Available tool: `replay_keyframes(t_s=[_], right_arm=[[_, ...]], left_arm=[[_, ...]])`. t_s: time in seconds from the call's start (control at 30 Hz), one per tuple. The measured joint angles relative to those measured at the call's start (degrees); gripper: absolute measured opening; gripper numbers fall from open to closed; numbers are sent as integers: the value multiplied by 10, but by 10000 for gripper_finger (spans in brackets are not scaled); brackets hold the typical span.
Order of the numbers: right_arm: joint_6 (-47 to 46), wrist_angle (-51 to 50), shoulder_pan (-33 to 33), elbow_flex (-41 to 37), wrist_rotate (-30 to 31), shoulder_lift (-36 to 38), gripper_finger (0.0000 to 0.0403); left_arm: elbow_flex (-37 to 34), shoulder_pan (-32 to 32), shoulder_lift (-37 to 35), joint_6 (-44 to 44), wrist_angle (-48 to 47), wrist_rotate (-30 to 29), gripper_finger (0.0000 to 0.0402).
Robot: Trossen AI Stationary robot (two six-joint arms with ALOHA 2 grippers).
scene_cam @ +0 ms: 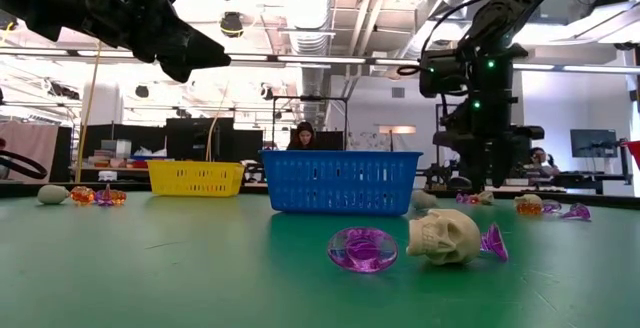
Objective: Sort Halloween decoration
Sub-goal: Put the skull toy into the red bin
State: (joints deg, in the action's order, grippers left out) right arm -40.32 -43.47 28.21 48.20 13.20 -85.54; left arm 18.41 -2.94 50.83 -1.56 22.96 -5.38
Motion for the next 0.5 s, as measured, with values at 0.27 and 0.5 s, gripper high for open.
replay_keyframes(t_s=[0.27,0.5], right_arm=[[-11,27,-12,-20,3,-1,214],[-12,71,-1,-57,12,-1,212]], left_arm=[[0,0,0,-2,0,0,113],[0,0,0,-7,0,1,113]])
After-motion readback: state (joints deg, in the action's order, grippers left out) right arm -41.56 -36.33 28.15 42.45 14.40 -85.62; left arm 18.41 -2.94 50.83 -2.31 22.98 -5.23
